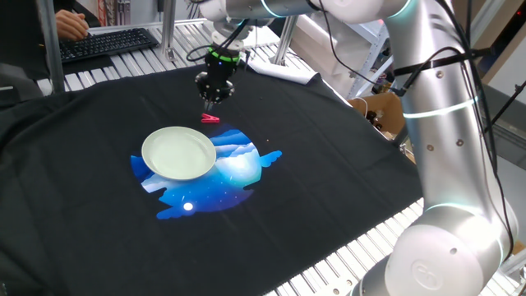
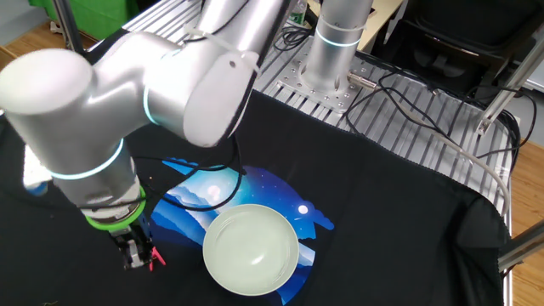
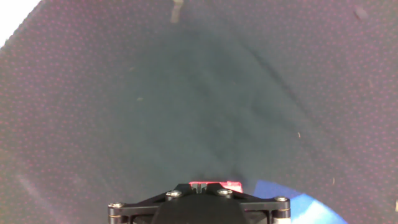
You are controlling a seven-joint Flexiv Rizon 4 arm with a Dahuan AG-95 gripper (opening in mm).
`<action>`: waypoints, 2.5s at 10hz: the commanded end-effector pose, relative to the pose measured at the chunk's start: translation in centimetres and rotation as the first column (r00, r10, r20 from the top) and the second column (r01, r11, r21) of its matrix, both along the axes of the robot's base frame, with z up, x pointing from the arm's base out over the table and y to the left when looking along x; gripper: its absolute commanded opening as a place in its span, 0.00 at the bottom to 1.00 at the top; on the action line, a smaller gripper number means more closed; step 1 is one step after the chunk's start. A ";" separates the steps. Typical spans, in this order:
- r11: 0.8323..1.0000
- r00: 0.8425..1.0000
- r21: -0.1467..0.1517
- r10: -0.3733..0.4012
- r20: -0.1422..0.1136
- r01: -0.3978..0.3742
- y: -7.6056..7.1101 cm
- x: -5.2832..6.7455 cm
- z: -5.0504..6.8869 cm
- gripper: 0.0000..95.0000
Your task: Use a clamp
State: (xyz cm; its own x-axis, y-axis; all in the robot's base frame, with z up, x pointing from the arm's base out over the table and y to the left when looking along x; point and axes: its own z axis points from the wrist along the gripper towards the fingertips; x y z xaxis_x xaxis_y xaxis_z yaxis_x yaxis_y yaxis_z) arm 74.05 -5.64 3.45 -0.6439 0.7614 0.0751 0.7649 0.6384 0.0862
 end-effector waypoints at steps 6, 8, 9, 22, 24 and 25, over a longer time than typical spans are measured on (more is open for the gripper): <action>0.906 0.906 -0.025 -0.422 0.036 0.423 -0.8 -0.4 0.8 0.00; 0.855 0.855 -0.012 -0.519 0.022 0.519 -0.8 -0.4 0.8 0.20; 0.826 0.826 -0.011 -0.563 0.020 0.563 -0.8 -0.4 0.8 0.20; 0.643 0.645 -0.063 -0.764 0.020 0.763 0.1 -1.7 -0.1 0.40; 0.629 0.631 -0.063 -0.776 0.018 0.775 0.4 -2.1 -0.5 0.40; 0.614 0.616 -0.064 -0.788 0.020 0.787 0.4 -2.1 -0.6 0.20</action>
